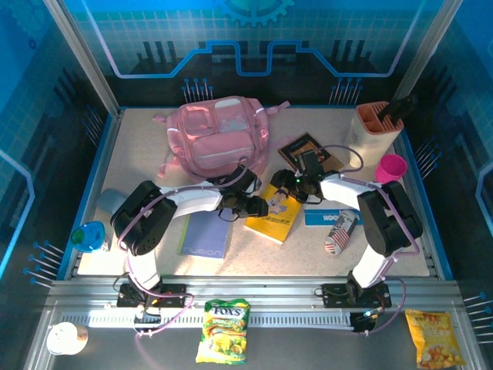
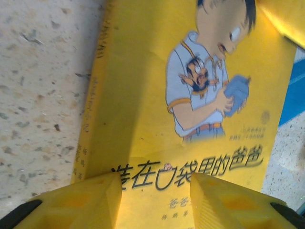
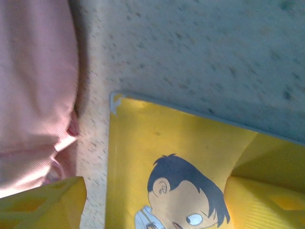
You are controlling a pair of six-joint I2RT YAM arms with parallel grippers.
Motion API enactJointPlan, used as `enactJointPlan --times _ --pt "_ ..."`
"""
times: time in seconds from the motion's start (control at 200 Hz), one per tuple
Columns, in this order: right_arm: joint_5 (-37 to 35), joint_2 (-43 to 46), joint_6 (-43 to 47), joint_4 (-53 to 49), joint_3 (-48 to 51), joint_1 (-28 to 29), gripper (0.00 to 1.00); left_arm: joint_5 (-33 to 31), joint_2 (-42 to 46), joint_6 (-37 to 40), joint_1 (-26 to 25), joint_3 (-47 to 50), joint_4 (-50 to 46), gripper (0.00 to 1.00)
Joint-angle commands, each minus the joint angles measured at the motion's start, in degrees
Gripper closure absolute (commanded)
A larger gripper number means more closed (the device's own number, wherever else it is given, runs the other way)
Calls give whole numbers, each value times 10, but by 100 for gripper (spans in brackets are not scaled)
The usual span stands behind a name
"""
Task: Pack the student bag
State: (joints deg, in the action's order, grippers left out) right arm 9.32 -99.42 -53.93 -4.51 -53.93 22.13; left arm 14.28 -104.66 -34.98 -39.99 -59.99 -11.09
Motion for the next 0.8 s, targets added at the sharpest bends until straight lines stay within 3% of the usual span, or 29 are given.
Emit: enactJointPlan --times 0.0,0.15,0.35,0.595,0.795 --pt "58 -52 18 43 -15 -2 24 -13 4 -39 -30 31 7 57" --pt "93 -63 27 56 -36 -6 28 -13 15 -72 -52 42 26 57" --pt "66 37 63 16 13 -7 28 -38 70 -100 -55 51 11 55" --pt "-27 144 130 -104 82 -8 33 -72 102 -135 -40 55 -6 51" --pt "-89 145 167 -150 89 -10 40 -69 76 -165 -8 56 -7 57"
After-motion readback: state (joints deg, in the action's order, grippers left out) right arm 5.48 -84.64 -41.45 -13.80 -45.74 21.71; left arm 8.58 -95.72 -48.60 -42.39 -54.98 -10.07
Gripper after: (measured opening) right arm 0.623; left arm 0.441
